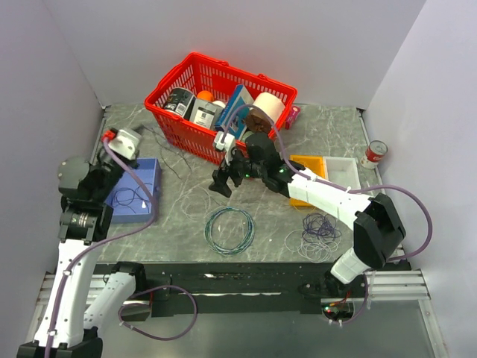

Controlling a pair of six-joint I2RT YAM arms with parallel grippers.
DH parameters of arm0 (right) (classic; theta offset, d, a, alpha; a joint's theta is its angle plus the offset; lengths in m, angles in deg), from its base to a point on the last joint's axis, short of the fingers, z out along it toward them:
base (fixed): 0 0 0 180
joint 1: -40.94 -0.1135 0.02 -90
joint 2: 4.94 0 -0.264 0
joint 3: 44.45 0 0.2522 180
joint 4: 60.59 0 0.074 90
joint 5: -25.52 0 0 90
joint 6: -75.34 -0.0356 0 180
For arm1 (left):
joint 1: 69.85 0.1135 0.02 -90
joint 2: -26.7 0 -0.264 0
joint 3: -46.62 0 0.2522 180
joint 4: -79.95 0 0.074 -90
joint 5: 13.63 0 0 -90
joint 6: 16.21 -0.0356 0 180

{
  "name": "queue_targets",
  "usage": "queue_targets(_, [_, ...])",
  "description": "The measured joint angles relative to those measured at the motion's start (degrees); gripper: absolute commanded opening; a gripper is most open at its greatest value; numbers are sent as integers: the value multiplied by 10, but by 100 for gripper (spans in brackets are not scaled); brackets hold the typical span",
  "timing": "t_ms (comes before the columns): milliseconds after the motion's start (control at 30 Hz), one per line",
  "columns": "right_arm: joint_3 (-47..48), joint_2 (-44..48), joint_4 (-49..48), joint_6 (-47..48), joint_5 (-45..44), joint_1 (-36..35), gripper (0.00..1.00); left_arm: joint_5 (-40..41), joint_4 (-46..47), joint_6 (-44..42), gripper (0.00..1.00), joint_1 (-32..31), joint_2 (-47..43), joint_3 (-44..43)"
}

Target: Untangle the cables

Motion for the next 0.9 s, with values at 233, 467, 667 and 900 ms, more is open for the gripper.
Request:
queue_targets(233, [0,-6,-11,-11,12,0,100,74,67,1,1,23,-3,-46])
queue_targets(467, [51,-86,-111,-55,35,-10,100,37,76,38,1,24,-16,-87])
queue_targets(667, [120,-148,-201,-94,49,-26,100,28,76,48,1,24,-6,-123])
queue_targets(900, [183,-190,-241,-119,101,-29,100,8,79,61,1,24,3,-147])
